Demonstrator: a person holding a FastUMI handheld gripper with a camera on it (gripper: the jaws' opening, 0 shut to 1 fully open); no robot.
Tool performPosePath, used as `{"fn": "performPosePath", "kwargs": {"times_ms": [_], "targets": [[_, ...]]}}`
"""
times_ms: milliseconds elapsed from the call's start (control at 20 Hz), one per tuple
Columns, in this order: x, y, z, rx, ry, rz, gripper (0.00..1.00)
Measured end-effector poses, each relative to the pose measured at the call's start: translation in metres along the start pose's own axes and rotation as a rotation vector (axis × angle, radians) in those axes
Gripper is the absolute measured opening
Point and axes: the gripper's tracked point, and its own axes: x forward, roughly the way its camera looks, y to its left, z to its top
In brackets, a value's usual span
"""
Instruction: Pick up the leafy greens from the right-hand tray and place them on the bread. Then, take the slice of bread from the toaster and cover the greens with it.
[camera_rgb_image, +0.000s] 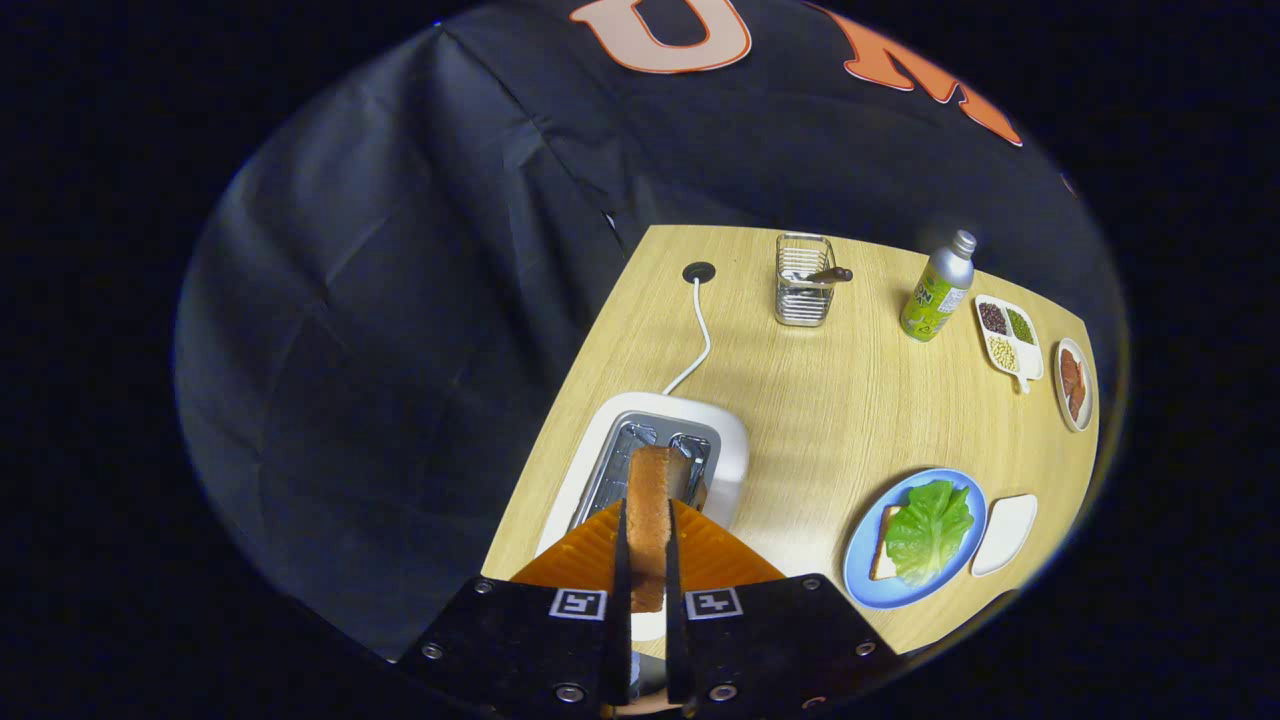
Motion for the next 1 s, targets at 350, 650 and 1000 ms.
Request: {"fn": "performPosePath", "kwargs": {"times_ms": [350, 650, 1000], "targets": [[-0.042, -0.019, 0.013, 0.025, -0.104, 0.053, 0.14], [-0.067, -0.068, 0.001, 0.06, -0.141, 0.079, 0.14], [-0.084, -0.127, -0.01, 0.121, -0.185, 0.117, 0.14]]}}
